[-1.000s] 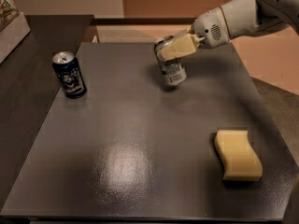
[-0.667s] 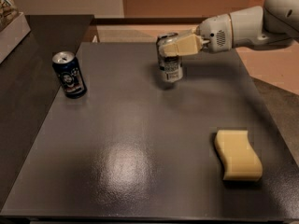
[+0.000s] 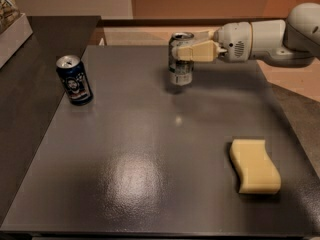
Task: Place 7up can upright
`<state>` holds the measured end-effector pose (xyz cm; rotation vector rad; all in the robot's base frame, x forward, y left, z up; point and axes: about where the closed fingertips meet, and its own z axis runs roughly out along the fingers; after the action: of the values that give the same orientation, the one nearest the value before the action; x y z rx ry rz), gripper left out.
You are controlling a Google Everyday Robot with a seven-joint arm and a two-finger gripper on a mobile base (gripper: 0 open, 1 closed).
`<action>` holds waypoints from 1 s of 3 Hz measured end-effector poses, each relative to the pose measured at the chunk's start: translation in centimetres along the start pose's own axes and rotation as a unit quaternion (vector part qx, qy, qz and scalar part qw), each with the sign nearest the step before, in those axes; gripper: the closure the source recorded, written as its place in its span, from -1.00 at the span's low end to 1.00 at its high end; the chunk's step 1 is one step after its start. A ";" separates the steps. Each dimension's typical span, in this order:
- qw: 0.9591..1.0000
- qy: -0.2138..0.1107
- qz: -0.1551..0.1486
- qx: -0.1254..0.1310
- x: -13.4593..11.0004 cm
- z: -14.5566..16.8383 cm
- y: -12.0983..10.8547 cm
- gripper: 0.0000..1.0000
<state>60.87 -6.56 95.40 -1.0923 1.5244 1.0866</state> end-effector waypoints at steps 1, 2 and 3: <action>1.000 0.001 -0.026 -0.007 0.9 0.2 0.2 1.00; 0.999 0.003 -0.040 -0.014 2.2 0.6 0.2 1.00; 0.998 -0.008 -0.054 -0.022 3.1 0.7 0.4 0.68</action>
Offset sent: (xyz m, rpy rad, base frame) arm -0.0061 -0.0022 -0.0392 -0.0287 -0.1006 0.0535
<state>60.13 -6.22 92.30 -1.1785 1.4185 1.0567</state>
